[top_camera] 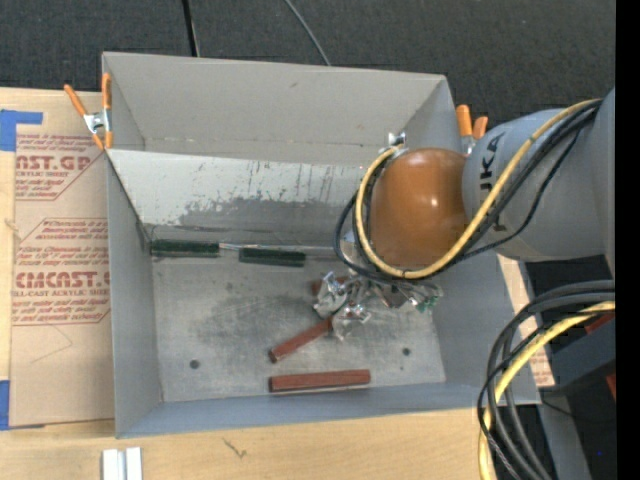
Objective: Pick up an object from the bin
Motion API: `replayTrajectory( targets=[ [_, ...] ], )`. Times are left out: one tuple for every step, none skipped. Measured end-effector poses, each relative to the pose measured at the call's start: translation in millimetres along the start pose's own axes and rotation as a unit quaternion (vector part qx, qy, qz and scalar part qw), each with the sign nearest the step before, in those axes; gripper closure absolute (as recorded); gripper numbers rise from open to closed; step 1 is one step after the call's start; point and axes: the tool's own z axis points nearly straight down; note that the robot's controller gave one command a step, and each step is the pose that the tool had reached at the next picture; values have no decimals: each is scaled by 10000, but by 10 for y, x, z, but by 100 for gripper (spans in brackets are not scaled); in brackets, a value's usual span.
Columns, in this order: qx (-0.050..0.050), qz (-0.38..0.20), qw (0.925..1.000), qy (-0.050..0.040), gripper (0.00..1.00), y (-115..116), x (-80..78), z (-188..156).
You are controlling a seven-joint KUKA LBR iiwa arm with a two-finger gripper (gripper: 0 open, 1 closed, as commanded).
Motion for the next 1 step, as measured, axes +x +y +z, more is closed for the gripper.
replayTrajectory(
  targets=[
    [-80, -733, 9972, 143, 100, -193, -53, -632]
  ],
)
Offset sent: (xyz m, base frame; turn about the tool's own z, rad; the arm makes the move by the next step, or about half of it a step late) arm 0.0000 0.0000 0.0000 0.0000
